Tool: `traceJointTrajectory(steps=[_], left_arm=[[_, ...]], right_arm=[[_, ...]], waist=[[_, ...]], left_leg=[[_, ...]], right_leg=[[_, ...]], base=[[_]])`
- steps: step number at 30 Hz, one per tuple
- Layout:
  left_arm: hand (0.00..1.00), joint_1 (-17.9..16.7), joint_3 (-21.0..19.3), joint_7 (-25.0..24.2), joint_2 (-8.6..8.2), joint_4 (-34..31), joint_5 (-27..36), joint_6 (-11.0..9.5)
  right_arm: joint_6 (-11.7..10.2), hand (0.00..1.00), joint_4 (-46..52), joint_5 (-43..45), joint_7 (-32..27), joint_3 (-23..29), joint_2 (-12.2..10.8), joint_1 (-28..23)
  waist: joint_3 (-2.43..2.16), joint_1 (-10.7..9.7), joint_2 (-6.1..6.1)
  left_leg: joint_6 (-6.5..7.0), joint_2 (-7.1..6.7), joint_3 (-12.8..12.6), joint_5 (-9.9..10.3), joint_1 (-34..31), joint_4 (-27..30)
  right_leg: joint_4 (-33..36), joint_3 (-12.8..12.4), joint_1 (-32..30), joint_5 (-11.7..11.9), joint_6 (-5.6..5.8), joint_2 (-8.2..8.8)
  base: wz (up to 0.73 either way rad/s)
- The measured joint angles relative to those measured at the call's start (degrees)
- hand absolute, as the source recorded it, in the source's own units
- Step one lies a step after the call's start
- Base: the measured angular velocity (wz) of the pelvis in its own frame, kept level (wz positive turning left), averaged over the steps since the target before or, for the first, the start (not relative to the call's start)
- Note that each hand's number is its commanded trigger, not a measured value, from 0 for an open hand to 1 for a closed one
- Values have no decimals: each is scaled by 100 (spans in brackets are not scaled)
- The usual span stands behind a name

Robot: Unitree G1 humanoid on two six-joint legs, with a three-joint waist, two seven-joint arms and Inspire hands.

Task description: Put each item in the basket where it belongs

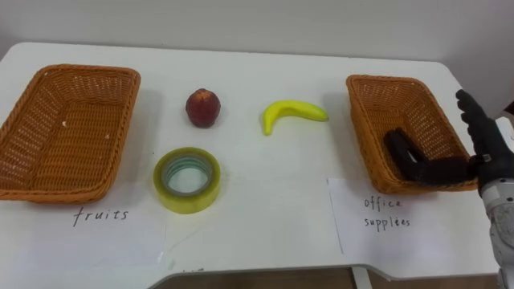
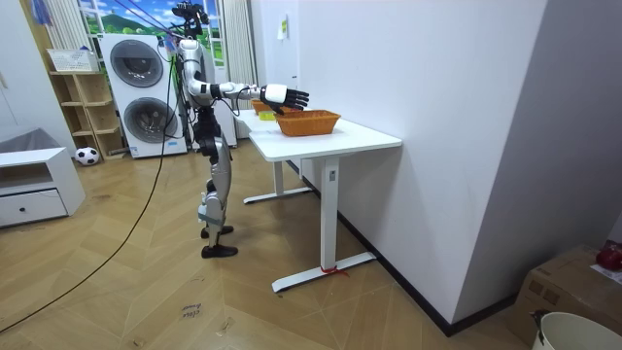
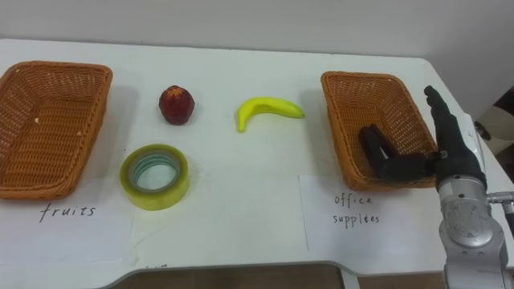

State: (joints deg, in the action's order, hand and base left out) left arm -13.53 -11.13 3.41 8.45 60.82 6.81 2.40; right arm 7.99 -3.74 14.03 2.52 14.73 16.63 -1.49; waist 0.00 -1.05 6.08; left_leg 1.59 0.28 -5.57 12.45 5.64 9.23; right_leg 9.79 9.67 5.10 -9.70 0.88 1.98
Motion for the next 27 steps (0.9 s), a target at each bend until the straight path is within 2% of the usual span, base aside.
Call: traceJointTrajectory(steps=[13, 17, 22, 27], left_arm=[[0, -5, -10, -49, 1, 45, -4, 0], [0, -30, -1, -14, -2, 60, 48, -1], [0, -54, 18, 99, -13, 64, 47, -7], [0, -109, 66, 153, -11, 112, 42, -10]], right_arm=[[0, 0, 13, 3, -3, 1, 2, 3], [4, 0, 314, -62, -60, 1, 3, 10], [3, 0, 665, -436, -390, -4, 2, 14], [-10, 0, 938, -442, -672, -172, -28, 18]], waist=[[-2, 7, 1], [-4, 38, -4], [-10, 165, 1], [-8, 300, -8]], left_leg=[[0, 2, 25, 0, -17, 0], [1, 10, 28, 0, -24, -12], [0, -1, 15, 0, -19, -12], [0, -3, 36, 0, -32, 2]], right_leg=[[2, 5, -11, 0, 0, 1], [1, 7, -23, 0, 0, -2], [0, 8, -20, 0, 0, -10], [0, 17, -16, 0, 0, -8]], base=[[0], [0], [0], [1]])
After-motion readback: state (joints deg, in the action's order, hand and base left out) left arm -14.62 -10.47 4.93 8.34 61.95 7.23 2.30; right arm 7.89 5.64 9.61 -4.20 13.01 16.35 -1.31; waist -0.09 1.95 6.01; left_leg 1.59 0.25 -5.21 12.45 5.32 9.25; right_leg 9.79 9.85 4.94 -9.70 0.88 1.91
